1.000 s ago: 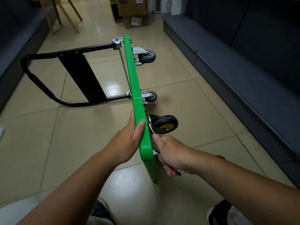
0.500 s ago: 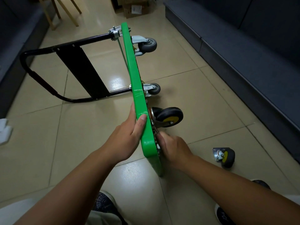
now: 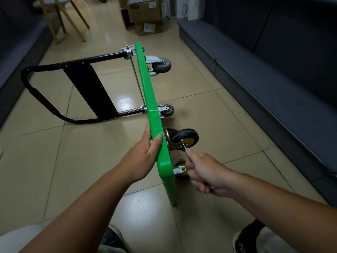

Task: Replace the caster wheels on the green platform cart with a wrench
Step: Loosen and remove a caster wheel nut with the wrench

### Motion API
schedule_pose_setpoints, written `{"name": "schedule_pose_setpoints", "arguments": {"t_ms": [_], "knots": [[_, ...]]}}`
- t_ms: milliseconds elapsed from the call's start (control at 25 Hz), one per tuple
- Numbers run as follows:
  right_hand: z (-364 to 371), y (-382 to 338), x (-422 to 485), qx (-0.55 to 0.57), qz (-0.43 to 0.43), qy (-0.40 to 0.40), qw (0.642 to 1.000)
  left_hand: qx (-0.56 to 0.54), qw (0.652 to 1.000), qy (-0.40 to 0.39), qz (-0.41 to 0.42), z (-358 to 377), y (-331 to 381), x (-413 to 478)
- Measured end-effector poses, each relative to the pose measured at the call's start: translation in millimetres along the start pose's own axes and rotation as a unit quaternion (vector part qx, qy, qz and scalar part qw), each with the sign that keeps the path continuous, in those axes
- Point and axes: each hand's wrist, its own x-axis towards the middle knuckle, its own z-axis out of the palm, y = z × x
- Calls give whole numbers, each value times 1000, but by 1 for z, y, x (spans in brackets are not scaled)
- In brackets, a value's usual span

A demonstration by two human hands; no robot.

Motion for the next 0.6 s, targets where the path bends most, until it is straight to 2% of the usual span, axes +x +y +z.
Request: {"name": "schedule_pose_setpoints", "arguments": {"t_ms": [200, 400, 600], "knots": [[12, -33, -7, 65, 68, -92, 991, 12, 999, 36, -10, 3, 0, -3], [15, -41, -8, 71, 88, -99, 989, 53, 998, 40, -14, 4, 4, -3], [20, -46, -6, -4, 90, -104, 990, 65, 997, 42, -8, 6, 2, -3]]}}
